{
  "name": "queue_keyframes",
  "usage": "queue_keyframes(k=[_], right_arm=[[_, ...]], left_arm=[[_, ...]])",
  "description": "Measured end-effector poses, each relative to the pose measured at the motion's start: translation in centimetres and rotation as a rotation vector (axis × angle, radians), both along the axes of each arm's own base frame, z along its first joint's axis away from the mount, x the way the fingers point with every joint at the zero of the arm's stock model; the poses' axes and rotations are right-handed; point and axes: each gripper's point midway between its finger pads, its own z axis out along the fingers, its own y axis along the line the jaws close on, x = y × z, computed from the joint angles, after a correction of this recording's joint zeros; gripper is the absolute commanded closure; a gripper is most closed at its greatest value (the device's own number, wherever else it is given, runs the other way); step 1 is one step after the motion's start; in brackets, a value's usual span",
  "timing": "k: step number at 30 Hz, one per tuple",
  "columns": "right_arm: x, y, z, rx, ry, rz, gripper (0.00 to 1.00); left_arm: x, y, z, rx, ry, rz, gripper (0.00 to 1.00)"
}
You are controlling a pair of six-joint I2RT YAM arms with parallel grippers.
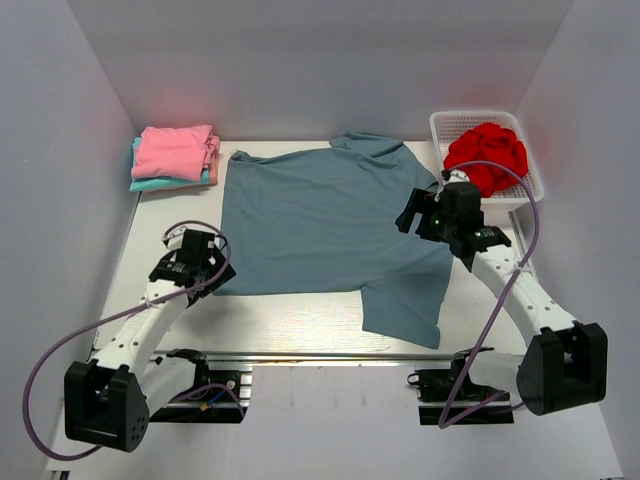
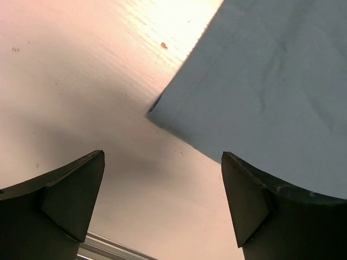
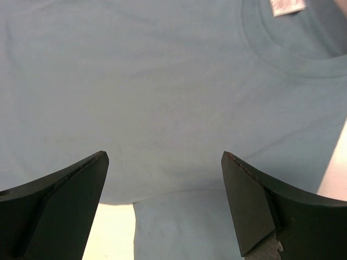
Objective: Fold and stack the t-shirts
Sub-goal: Flatten out the tshirt, then grap the side of the flattened tshirt closest away from the robot with both arms
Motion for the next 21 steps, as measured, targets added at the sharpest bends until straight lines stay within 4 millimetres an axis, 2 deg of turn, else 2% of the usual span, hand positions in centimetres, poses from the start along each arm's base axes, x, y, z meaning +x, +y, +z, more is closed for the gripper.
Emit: queue_keyframes(k=[7,8,11,15,20,21], right_arm=[[-1.6,0.3,-2.1,0.017,0.06,0.027,0.1],[-1.7,0.3,-2.2,0.016,0.066,0.028,0.1],[-2.1,0.3,-2.5,0.017,0.078,0.032,0.1],[-3.2,0.2,-3.3,0.017,0.102,0.038,0.1],[-4.4,-0.1,-3.5,0.013,0.123,0.036,0.1],[-4.6,-0.2,-3.5,0.014,0.121,0.036,0.1]], left_arm=[[-0.6,0.4,-2.0,-0.005,0.029,0.057,0.09],[-0.4,0.3,-2.4,-0.005,0.035,0.061,0.14],[0.0,0.4,-3.5,-0.002,0.067,0.073,0.2],[0.2,0.5,-4.9,0.001,0.108,0.086,0.4],[0.5,0.4,-5.8,-0.006,0.126,0.093,0.5],[0.5,0.4,-6.0,-0.006,0.131,0.094,0.59]])
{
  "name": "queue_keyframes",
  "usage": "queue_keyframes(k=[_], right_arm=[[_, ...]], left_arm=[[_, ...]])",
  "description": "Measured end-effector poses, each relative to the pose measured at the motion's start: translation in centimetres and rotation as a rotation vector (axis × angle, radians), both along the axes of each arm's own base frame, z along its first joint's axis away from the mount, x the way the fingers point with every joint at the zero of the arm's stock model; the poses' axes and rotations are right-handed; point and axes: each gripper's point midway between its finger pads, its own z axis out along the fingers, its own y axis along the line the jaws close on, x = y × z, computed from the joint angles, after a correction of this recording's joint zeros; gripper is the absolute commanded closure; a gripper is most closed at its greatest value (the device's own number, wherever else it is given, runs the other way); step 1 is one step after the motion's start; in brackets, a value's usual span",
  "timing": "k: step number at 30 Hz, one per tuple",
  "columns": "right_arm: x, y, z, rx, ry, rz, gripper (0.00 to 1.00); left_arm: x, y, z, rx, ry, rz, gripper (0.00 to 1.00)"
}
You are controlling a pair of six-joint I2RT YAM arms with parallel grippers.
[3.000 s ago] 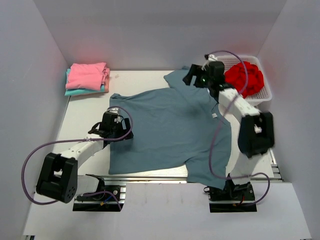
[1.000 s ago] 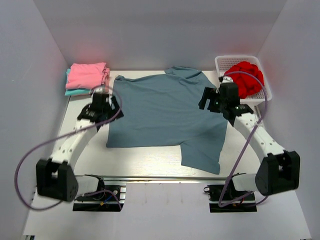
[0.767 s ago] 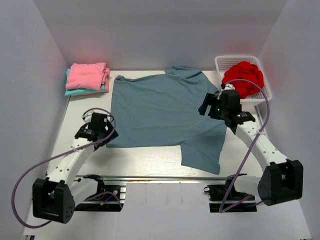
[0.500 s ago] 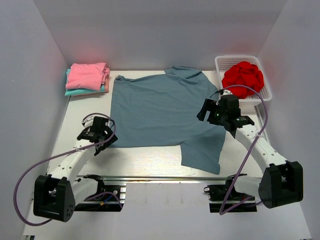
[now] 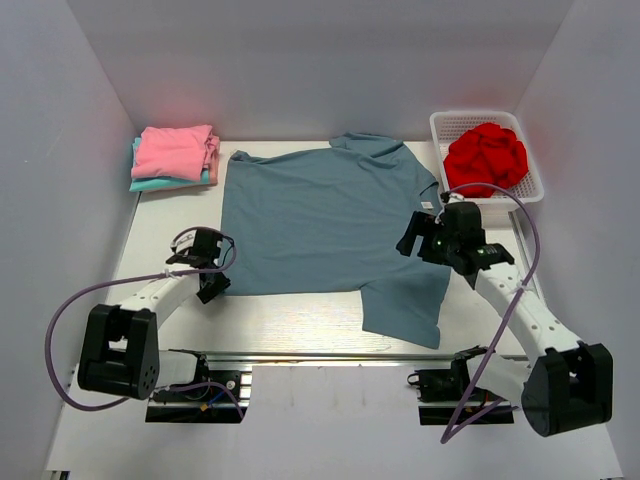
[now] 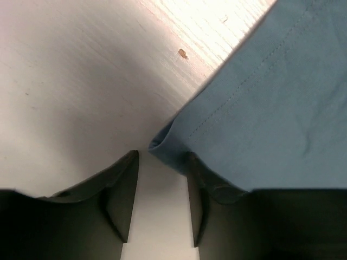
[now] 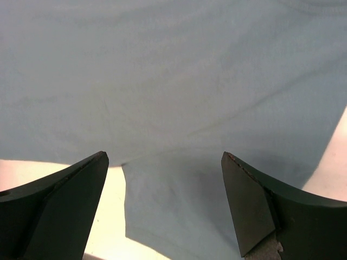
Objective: Fold and stack the t-shirts
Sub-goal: Grap the side of the flattened tshirt closest away from the robot with both arms
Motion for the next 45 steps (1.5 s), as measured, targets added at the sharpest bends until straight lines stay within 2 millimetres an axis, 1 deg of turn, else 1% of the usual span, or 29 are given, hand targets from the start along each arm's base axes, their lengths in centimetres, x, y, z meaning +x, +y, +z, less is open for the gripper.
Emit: queue_keyframes(k=[1,2,3,5,8,10,12,15,17,18,21,24,26,30,32,33,34,38,39,40,41,42,43,44,45], right_arm=[[-0.3,-0.1,0.0,-0.001,-0.001,-0.001,0.1],[-0.7,-0.3,-0.1,-0.004,0.004,-0.004,0.1],[-1.0,-0.4,-0.2,-0.008,0.006,-0.008,0.1],[-1.9,-1.1,-0.7,-0.03,0.038,-0.027,0.1],[-3.4,-2.2,-2.0,-0.075,0.124,-0.068,0.1],[-5.2,-3.0,-3.2,-0.108,0.213,-0.095,0.1],[-7.0,-3.4,-4.0,-0.121,0.289,-0.102,0.1],[-9.2,-3.4,-5.1,-0.108,0.359,-0.103,0.11],[-10.9,-3.4,-6.1,-0.097,0.415,-0.103,0.15],[-11.7,-3.3,-6.7,-0.089,0.443,-0.101,0.15],[-13.7,-3.0,-8.1,-0.065,0.523,-0.1,0.2],[-15.4,-2.8,-9.3,-0.044,0.591,-0.106,0.22],[-16.0,-2.7,-9.6,-0.033,0.613,-0.107,0.23],[-16.2,-2.5,-9.9,-0.025,0.631,-0.118,0.26],[-16.3,-2.4,-10.2,-0.031,0.651,-0.124,0.3],[-16.4,-2.4,-10.4,-0.036,0.665,-0.127,0.35],[-16.4,-2.4,-10.7,-0.045,0.675,-0.133,0.37],[-16.5,-2.4,-11.5,-0.092,0.723,-0.151,0.38],[-16.5,-2.4,-11.6,-0.105,0.731,-0.154,0.4],[-16.5,-2.5,-11.7,-0.12,0.739,-0.157,0.47],[-16.5,-2.5,-11.7,-0.137,0.746,-0.157,0.52],[-16.6,-2.6,-11.8,-0.155,0.755,-0.159,0.58],[-16.7,-2.7,-11.9,-0.171,0.763,-0.162,0.81],[-16.8,-2.8,-12.0,-0.188,0.77,-0.161,0.94],[-17.0,-2.8,-12.1,-0.199,0.782,-0.168,1.0]], left_arm=[[0.0,0.0,-0.2,-0.001,0.003,-0.001,0.68],[0.2,-0.1,-0.3,-0.002,0.002,-0.001,0.85],[0.3,-0.1,-0.4,-0.003,0.0,-0.003,0.99],[0.7,-0.2,-0.3,-0.008,-0.014,-0.017,1.0],[0.9,-0.2,-0.3,-0.004,-0.018,-0.027,1.0],[0.9,-0.2,-0.3,-0.001,-0.018,-0.036,1.0],[0.9,-0.2,-0.3,0.003,-0.02,-0.047,1.0],[0.8,-0.3,-0.2,0.0,-0.034,-0.067,1.0],[0.7,-0.3,-0.1,-0.005,-0.044,-0.079,1.0],[0.5,-0.3,-0.1,-0.006,-0.046,-0.088,1.0],[0.7,-0.5,0.4,-0.012,-0.065,-0.11,1.0],[0.8,-0.7,0.6,-0.017,-0.079,-0.129,1.0],[0.7,-0.8,0.7,-0.021,-0.085,-0.138,1.0],[0.6,-0.9,0.8,-0.028,-0.092,-0.148,1.0],[0.6,-0.9,0.9,-0.03,-0.097,-0.15,1.0],[0.6,-1.0,1.0,-0.03,-0.098,-0.151,1.0],[0.6,-1.0,1.0,-0.03,-0.098,-0.151,1.0],[0.6,-1.0,1.0,-0.031,-0.098,-0.151,1.0],[0.6,-1.0,1.0,-0.031,-0.097,-0.151,1.0],[0.7,-1.0,1.0,-0.031,-0.098,-0.15,1.0],[0.6,-1.0,1.0,-0.031,-0.098,-0.15,1.0],[0.6,-1.0,1.0,-0.031,-0.097,-0.15,1.0],[0.6,-1.0,0.9,-0.031,-0.096,-0.15,1.0],[0.6,-1.0,0.9,-0.03,-0.094,-0.15,1.0],[0.6,-1.0,0.8,-0.03,-0.09,-0.15,1.0]])
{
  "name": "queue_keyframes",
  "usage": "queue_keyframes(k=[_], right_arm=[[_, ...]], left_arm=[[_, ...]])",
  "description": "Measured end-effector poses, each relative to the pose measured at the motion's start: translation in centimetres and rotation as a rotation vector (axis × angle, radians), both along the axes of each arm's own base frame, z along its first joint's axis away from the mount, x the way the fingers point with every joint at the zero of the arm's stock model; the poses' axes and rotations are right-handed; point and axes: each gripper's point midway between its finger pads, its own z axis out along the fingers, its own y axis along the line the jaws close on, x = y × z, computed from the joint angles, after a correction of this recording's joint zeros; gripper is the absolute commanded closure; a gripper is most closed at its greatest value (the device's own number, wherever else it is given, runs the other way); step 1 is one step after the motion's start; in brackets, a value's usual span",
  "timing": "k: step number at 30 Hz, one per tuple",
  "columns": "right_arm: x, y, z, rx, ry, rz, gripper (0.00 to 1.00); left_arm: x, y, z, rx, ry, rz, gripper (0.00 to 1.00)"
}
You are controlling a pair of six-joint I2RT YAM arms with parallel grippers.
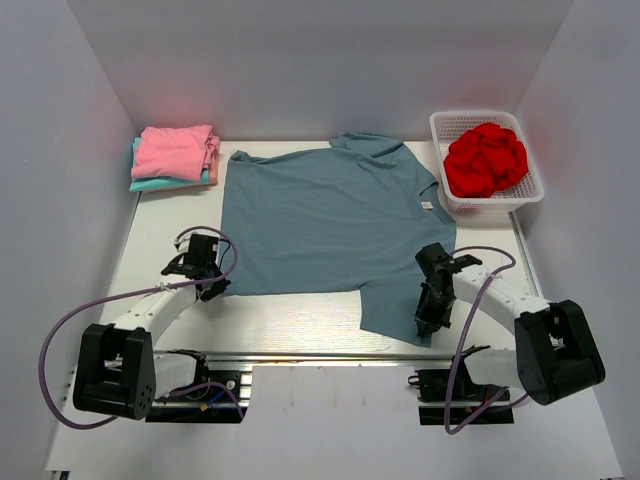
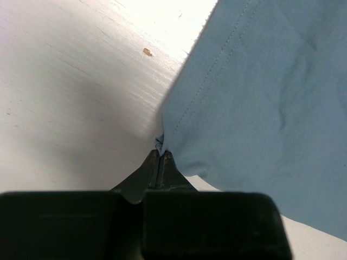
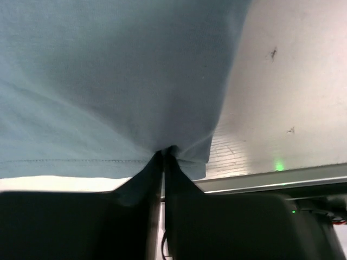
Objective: Fold and stack the t-shirts
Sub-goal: Grap the side of the flattened tshirt closest away from the robot with both arms
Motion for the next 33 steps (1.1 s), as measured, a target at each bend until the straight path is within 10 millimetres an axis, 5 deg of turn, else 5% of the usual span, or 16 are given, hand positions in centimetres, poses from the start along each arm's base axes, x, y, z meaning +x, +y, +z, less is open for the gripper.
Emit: queue_keyframes(k=[8,18,25,29,33], right_arm=[[0.1,0.3,0.6,-0.015,-0.04,-0.002,1.0],[-0.7,0.0,6.8,0.03,-0.165,-0.048,1.0],[-1.9,-0.9,7.7,0.001,-0.158,-0.04,1.0],[0.2,0.1,8.1,0.035,-0.234,-0.007,1.0],[4.9,2.0,10.3,0.077,-0.369,0.033,1.0]], left_arm=[[-1.0,-0.2,-0.2,-0.019,0.037,0.018,1.0],[-3.9,-0.2,2.6,-0.086,0.001,0.117,1.0],[-5.3,0.0,2.5,-0.085,0.051,0.139,1.0],[-4.3,-0.2,3.1,-0.091,0.018,0.131,1.0],[-2.3,-0.5,4.5,-0.099,-0.034,0.113,1.0]])
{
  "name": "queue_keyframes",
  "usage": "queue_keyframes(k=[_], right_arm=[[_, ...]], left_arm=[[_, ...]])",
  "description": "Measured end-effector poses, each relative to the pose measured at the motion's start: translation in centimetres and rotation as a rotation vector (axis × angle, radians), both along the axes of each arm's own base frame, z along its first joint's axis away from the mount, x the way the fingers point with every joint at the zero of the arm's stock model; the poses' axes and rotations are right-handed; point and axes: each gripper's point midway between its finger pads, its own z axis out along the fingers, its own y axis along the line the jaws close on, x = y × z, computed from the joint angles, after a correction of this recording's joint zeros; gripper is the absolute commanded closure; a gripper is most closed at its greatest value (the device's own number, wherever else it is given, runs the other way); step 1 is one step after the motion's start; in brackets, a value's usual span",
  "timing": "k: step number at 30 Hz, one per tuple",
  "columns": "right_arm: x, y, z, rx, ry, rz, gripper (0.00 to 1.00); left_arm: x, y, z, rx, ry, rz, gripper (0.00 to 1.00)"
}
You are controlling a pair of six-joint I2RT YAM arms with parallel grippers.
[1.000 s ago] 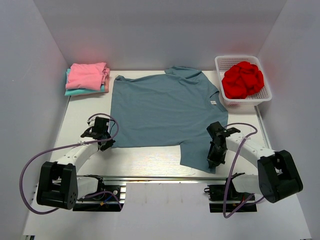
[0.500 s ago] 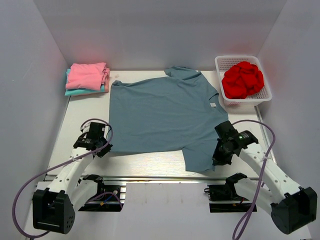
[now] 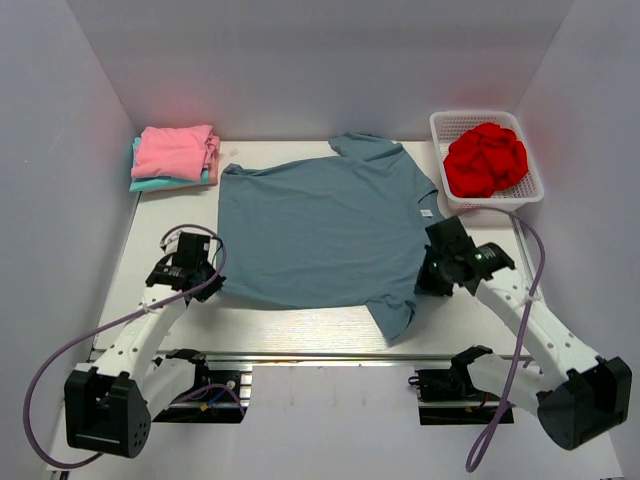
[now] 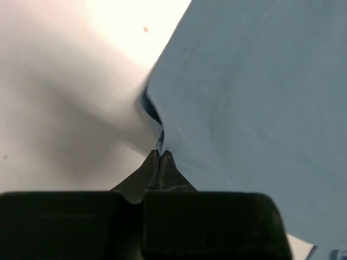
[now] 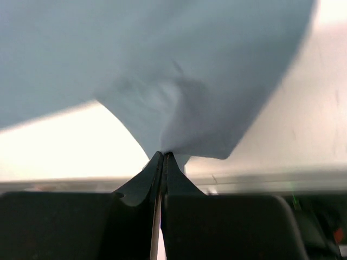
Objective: Fold and stack the t-shirts
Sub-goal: Grap the side of the flattened tshirt closest away from the robot with both arms, then fold the flattened tshirt in 1/3 of the way
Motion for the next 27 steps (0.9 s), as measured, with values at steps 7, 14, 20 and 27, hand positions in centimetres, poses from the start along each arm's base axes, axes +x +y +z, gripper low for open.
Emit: queue_keyframes(k=[7,14,20,27], right_arm=[[8.4,1.6,4.9,-0.019,-0.236,-0.018,1.0],[14.6,1.5,7.2,-0.094,-0.327,-0.06,1.0],[19.8,1.5,7.9,-0.141,-0.351,-0.076,1.0],[24.8,2.0,7.7,-0.151,-0.361,-0.065,1.0]], left_arm=[[3.9,-0.2,1.7,0.018,-0.067,0.0,1.0],[8.6,0.4,2.5,0.074,-0.074,0.029,1.0],[11.7,1.6,2.6,0.127,-0.072,0.059,1.0],[16.1,2.4,1.8,0.155,-0.076,0.045,1.0]])
